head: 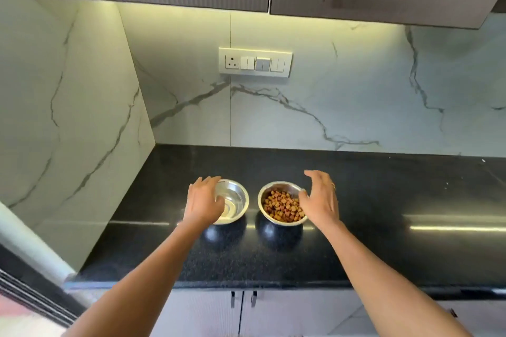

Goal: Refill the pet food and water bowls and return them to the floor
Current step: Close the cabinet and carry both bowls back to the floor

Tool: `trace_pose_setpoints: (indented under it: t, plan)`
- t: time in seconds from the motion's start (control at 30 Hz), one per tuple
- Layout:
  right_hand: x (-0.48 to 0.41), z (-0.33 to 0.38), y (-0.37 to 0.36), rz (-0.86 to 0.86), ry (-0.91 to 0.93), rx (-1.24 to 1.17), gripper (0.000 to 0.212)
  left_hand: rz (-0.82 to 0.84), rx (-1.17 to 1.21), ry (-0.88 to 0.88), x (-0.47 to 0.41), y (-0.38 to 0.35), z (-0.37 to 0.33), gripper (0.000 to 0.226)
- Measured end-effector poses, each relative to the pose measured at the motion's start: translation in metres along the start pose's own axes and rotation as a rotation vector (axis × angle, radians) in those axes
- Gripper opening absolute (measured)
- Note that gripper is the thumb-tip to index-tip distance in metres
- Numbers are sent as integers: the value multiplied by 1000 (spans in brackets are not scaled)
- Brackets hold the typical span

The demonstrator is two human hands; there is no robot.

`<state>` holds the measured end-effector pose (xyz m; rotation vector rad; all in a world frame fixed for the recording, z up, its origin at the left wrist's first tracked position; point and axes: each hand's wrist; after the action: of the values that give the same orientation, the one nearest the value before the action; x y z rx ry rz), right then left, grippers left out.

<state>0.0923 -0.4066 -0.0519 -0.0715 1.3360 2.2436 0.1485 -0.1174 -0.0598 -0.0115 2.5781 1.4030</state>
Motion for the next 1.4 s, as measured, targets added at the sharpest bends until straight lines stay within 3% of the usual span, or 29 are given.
trace_pose_setpoints:
  t: [0.13,0.3,0.37,0.53,0.67,1.1,1.4]
  plan:
    - [7,-43,-10,58,-362,-117,43,-61,155,253,21,-25,10,56]
    - [-4,-92,-34,127,-655,-262,19,-141,124,553,27,-48,21,45]
    - [-12,-96,-37,182,-729,-373,24,-163,165,665,26,-54,21,40]
    - [-37,-91,-48,385,-543,-316,34,-144,447,924,14,-67,19,30]
    - [-56,-91,-62,476,-380,-202,23,-165,630,1066,6,-79,22,28]
    - [-71,-100,-64,590,-302,-284,34,-99,662,1078,0,-85,28,18]
    - [-80,-96,-66,600,-238,-281,34,-184,658,1087,16,-86,27,14]
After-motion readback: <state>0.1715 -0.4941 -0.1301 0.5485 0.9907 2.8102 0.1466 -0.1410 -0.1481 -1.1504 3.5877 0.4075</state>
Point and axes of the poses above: each hand's wrist, its own x-axis away from the middle knuckle, its own y-axis out of the back of the hand, z = x × y, and after that the axes turned 5 degrees about -z, right-handed
